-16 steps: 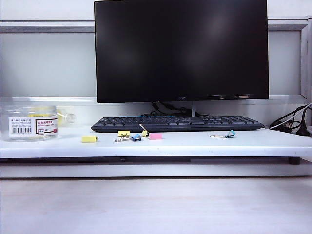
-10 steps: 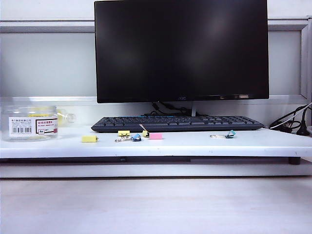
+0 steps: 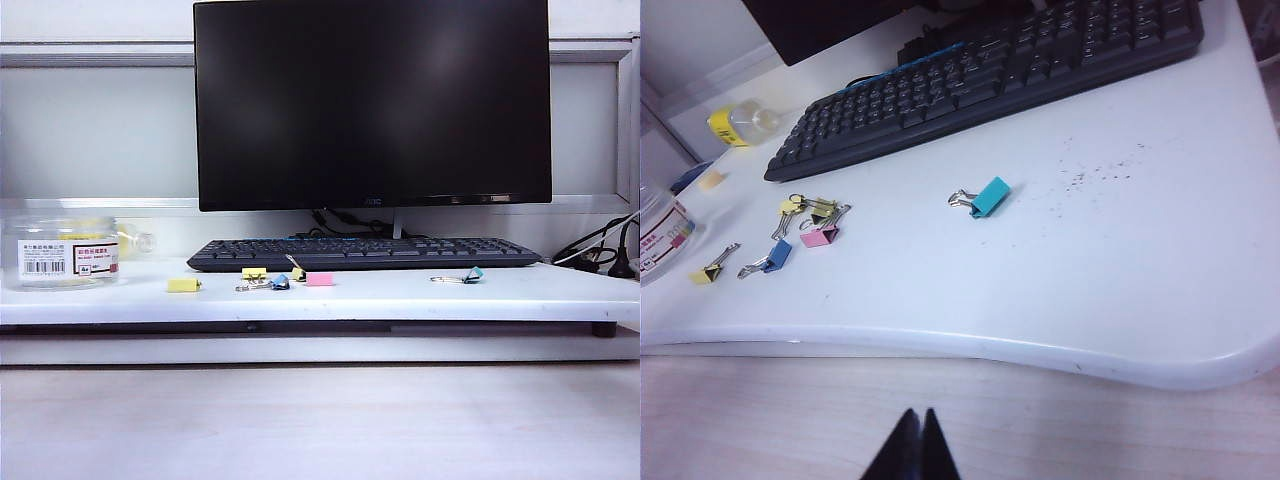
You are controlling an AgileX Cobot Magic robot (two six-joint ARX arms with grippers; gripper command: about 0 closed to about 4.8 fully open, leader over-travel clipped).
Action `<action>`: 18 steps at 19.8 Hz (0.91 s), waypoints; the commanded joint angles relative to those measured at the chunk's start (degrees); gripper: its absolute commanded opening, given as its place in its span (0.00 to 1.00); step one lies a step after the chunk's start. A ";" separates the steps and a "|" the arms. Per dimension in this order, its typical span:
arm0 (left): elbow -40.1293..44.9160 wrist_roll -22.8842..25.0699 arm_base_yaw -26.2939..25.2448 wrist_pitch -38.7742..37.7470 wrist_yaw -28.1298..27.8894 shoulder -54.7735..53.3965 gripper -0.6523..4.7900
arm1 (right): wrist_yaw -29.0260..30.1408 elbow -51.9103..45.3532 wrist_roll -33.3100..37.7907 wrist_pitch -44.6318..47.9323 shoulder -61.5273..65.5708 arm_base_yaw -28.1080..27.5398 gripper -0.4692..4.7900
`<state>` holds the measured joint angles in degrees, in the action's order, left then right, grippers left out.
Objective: Pick up the clips with the largest number of clips of the same color on the table and place them in a round transparent plastic box.
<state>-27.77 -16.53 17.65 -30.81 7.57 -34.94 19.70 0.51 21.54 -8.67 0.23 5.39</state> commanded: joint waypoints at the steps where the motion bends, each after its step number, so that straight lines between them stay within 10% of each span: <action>1: -0.17 0.17 0.00 0.74 0.42 0.00 0.51 | 0.96 -0.17 -0.17 -0.04 -0.11 0.02 0.08; 18: -0.17 0.28 0.00 8.22 6.43 -0.04 0.51 | 2.95 -0.15 1.60 2.45 -0.11 0.02 0.08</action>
<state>-27.77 -16.51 17.67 -23.79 12.97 -34.94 21.12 0.51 21.87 -8.34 0.23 5.39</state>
